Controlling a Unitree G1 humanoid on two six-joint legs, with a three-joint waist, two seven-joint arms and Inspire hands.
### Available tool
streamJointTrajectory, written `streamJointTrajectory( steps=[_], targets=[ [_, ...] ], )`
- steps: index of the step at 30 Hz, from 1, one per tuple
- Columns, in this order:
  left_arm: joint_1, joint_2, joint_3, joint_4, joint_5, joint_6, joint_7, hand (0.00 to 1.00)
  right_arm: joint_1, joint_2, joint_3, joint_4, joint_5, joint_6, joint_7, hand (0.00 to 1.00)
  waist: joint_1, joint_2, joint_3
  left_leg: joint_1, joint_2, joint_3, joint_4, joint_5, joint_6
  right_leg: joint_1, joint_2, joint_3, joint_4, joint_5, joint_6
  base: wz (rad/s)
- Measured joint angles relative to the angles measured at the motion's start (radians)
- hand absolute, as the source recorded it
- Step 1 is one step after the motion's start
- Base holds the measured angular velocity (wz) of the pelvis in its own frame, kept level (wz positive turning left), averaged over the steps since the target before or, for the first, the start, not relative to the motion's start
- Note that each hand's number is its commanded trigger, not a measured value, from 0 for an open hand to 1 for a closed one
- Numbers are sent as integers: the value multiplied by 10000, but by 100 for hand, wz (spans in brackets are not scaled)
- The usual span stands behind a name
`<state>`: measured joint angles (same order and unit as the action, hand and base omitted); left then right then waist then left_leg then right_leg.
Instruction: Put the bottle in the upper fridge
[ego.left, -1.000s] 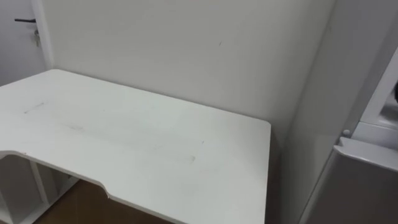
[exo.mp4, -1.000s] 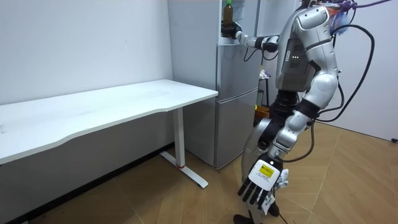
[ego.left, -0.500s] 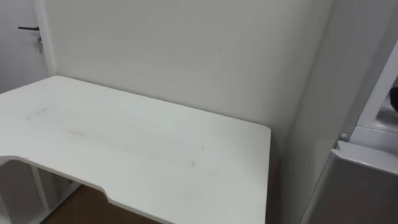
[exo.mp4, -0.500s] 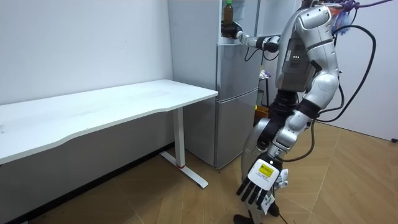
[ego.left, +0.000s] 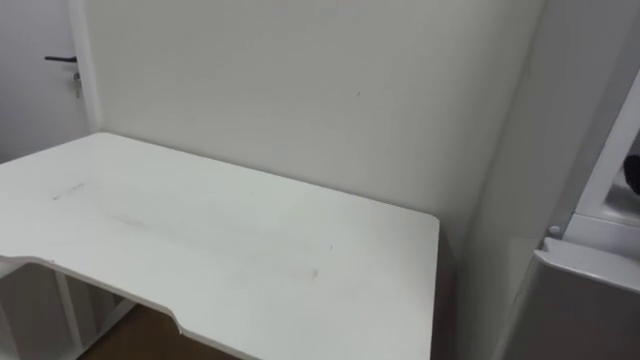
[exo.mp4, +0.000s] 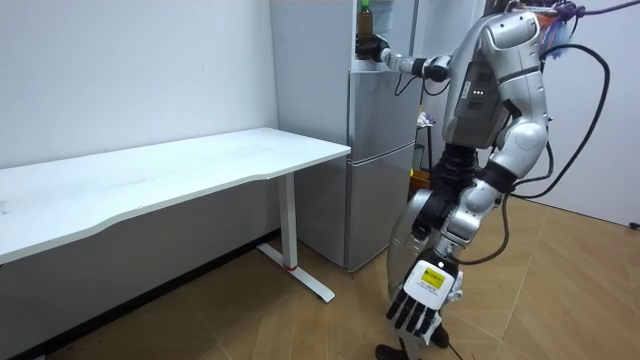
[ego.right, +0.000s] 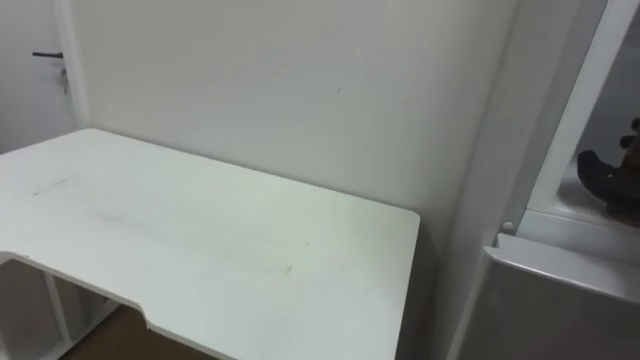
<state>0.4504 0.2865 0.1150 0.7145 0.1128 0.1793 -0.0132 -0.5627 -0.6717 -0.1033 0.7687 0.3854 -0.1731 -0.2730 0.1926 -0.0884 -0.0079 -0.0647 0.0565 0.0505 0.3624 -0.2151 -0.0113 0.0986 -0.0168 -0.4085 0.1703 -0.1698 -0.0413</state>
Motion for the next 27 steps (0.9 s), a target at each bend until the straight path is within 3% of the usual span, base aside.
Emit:
streamJointTrajectory(
  steps=[3,9,15,18,26,27],
  targets=[
    [-9,3,7,10,-3,55,0,0,25,-56,-67,31,-21,218,296,0,-19,-38,8,62,-1,-1,74,-63,6,92,3,1,9,-47,27,0],
    [-20,39,13,170,-5,173,-1,0,92,-184,-95,57,-866,291,689,0,-115,-234,70,16,-9,-53,125,-70,6,106,10,-75,-3,-91,68,2],
    [-119,91,13,150,-19,250,13,0,89,-306,-165,58,-2226,489,807,0,-153,-310,62,-127,-16,-200,271,-90,6,101,23,-219,-5,-89,66,8],
    [-196,160,10,148,-19,324,13,0,99,-304,-264,57,-2383,770,811,0,-152,-324,60,-114,-15,-254,345,-125,0,164,46,-248,-5,-97,73,5],
    [-279,175,10,143,-15,557,7,0,98,-308,-281,54,-2457,1083,811,0,-151,-385,56,-99,-11,-278,378,-128,-5,204,56,-268,-9,-94,74,0],
    [-291,176,10,142,-15,571,7,0,98,-308,-282,54,-2594,1086,811,52,-151,-389,56,-100,-12,-283,382,-129,-5,208,56,-274,-11,-94,73,0]
  ],
)
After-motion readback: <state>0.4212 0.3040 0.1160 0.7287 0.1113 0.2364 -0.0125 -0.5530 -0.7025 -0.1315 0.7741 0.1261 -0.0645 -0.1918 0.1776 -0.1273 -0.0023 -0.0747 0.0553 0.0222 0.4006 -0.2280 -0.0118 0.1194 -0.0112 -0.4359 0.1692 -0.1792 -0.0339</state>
